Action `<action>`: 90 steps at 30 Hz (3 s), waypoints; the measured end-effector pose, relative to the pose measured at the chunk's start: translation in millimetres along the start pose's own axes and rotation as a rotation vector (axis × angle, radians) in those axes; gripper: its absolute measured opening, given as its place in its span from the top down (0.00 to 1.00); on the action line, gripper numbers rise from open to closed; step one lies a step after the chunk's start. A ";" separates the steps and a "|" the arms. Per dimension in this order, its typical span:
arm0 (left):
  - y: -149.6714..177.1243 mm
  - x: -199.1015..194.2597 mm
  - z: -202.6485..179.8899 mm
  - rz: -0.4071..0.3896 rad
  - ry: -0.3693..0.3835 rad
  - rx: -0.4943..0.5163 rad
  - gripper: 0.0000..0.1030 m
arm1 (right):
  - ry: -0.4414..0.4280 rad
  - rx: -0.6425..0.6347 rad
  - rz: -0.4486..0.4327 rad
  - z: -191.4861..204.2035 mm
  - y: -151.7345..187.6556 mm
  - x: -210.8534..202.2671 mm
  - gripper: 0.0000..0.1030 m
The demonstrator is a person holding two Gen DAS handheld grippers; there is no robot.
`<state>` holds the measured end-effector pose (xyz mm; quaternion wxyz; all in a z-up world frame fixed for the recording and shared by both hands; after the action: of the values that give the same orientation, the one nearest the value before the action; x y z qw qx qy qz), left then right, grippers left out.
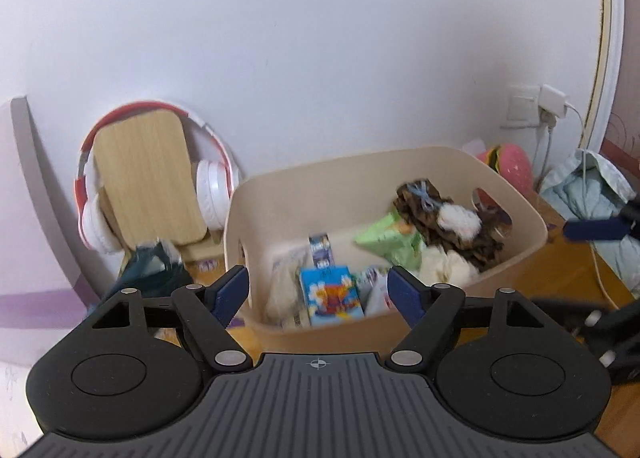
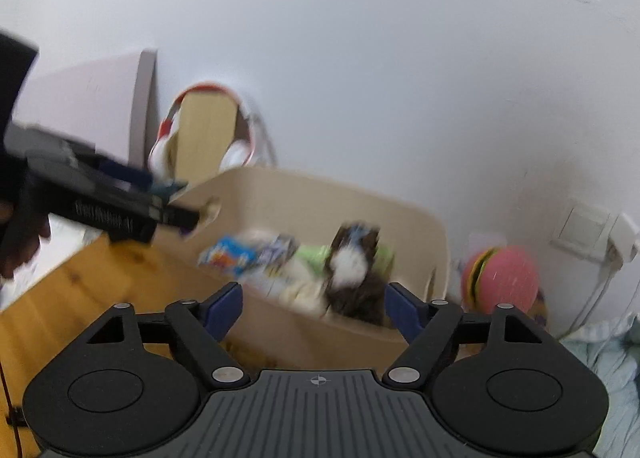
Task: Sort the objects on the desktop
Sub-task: 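Carry both items over the beige basket and open both tools to drop them, then grasp the brown hair claw clip with the left tool while the right tool grasps the black box, then carry the clip and black box over the basket and open both tools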
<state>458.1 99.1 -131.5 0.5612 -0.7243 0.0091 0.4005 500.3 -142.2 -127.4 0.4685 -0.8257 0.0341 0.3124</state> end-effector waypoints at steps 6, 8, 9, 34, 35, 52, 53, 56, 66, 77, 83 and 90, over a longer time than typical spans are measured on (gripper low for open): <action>35.6 5.0 -6.8 0.101 0.018 -0.010 0.25 | -0.083 0.083 0.128 21.1 37.8 18.4 0.19; 49.2 9.4 -12.4 0.146 0.026 -0.008 0.25 | -0.105 0.087 0.175 28.5 49.4 29.1 0.19; 53.3 11.6 -14.0 0.162 0.031 -0.005 0.25 | -0.126 0.104 0.207 31.8 55.6 35.9 0.19; 81.9 105.2 -42.0 0.364 0.063 -0.089 0.25 | -0.107 0.121 0.351 34.8 97.0 86.4 0.20; 83.5 108.8 -41.3 0.377 0.059 -0.095 0.25 | -0.106 0.115 0.350 34.1 98.5 85.3 0.20; 100.7 115.9 -44.3 0.374 -0.017 -0.060 0.35 | -0.139 0.034 0.308 34.8 107.3 76.6 0.30; 100.8 115.1 -43.5 0.373 -0.017 -0.059 0.36 | -0.141 0.032 0.305 35.2 107.4 75.4 0.33; 99.7 113.8 -39.9 0.374 -0.015 -0.049 0.46 | -0.150 0.024 0.298 36.9 107.8 72.6 0.42; 98.0 110.4 -34.9 0.411 0.040 -0.051 0.53 | -0.176 0.017 0.308 39.9 113.1 60.7 0.60; 91.3 86.0 -37.3 0.378 0.070 -0.026 0.53 | -0.160 0.022 0.295 47.7 97.2 39.1 0.60; 71.5 73.6 -33.0 0.376 0.085 -0.077 0.52 | -0.140 0.012 0.241 52.6 97.2 -14.1 0.60; 47.8 46.3 -21.5 0.307 0.103 -0.024 0.53 | -0.132 -0.032 0.181 30.9 64.9 -4.6 0.60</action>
<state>479.7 84.0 -196.3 0.4837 -0.7406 0.1437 0.4438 459.1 -154.9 -185.0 0.4266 -0.8041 0.0724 0.4077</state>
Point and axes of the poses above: each gripper's, at about its wrist camera, not at the fingertips, and x roughly the way its jaws point, z to its left, y to its underside, the point moved 5 cm from there along x, roughly the way its jaws point, and after that the axes turned 14 degrees about -x, right-handed, at the moved point
